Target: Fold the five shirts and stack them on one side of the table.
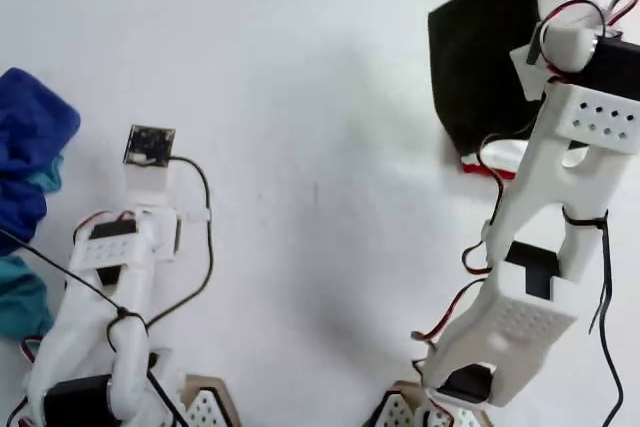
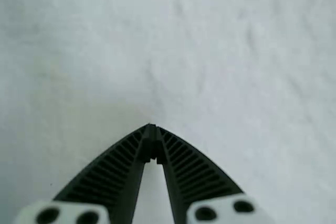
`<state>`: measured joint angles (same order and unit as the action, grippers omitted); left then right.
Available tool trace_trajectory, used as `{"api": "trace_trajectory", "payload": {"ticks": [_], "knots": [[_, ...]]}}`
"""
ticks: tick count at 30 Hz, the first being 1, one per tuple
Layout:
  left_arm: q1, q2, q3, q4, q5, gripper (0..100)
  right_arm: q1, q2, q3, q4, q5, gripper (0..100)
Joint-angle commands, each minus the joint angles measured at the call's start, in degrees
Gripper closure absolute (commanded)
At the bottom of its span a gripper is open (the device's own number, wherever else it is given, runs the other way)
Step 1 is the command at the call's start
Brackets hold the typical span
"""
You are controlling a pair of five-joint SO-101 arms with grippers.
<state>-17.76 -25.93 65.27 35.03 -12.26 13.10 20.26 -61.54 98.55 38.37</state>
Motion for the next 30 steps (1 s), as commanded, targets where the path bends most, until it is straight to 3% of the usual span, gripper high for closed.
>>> {"api": "trace_trajectory", "payload": {"ticks": [1, 12, 17, 26, 30], "knots": [[-0.35, -1.67, -0.13, -0.97, 0.35, 97, 3.12, 2.51, -2.2, -2.86, -0.53, 97.9], [-0.35, -1.67, -0.13, -0.97, 0.35, 97, 12.79, 17.36, -2.37, -14.99, 1.05, 97.9], [-0.35, -1.67, -0.13, -0.97, 0.35, 97, 14.46, 21.32, -2.37, -17.27, 8.26, 97.9], [-0.35, -1.67, -0.13, -0.97, 0.35, 97, 16.31, 26.59, -2.37, -19.82, 8.62, 97.2], [-0.35, -1.67, -0.13, -0.97, 0.35, 97, 16.48, 27.65, -2.37, -19.47, 8.35, 85.8]]}}
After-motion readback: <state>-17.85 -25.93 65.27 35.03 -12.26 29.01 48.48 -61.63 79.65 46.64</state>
